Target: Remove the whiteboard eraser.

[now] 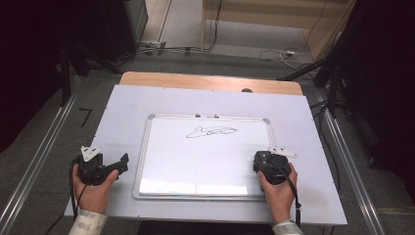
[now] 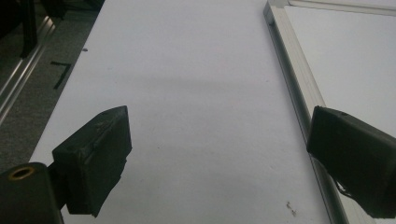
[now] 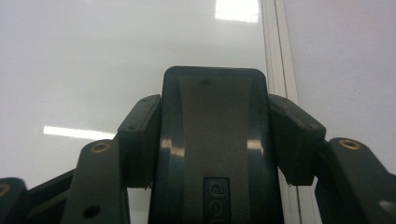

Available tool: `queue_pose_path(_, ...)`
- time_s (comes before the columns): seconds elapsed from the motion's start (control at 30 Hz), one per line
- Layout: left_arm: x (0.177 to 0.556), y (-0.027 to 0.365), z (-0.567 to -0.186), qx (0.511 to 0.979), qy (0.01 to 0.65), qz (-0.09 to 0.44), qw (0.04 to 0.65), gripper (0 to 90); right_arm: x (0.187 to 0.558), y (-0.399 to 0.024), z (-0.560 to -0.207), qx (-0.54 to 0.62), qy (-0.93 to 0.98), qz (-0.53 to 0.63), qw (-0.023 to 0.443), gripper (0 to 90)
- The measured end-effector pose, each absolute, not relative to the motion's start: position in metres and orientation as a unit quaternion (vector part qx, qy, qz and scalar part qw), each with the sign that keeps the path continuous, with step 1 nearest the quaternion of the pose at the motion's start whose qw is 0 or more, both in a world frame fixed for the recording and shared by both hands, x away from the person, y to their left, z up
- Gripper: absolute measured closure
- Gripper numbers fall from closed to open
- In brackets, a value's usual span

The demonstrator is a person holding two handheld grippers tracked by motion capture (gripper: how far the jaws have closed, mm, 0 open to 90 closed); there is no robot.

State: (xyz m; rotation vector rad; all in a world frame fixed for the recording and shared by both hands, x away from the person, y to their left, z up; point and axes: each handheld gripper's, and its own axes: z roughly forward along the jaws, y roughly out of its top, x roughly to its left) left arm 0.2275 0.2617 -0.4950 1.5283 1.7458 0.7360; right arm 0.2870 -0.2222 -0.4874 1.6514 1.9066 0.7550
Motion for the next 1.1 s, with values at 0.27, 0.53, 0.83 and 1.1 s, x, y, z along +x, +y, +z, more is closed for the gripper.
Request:
queue_pose_path(0.27,0.227,0.263,-0.494,0.588,0.673,0.284,0.347,7.0,0.286,-0.222,-0.486,0.603,0.704,0.279,0.252,38.7)
queue_pose_path(0.53,0.227,0.262,-0.495,0.588,0.673,0.285,0.346,7.1,0.281,-0.226,-0.465,0.595,0.697,0.314,0.248,38.7)
queue_pose_path(0.83,0.227,0.263,-0.495,0.587,0.674,0.285,0.346,7.0,0.283,-0.22,-0.453,0.578,0.708,0.328,0.239,38.7)
queue_pose_path(1.1,0.227,0.265,-0.495,0.586,0.676,0.283,0.345,7.0,0.293,-0.207,-0.448,0.559,0.72,0.331,0.242,38.8)
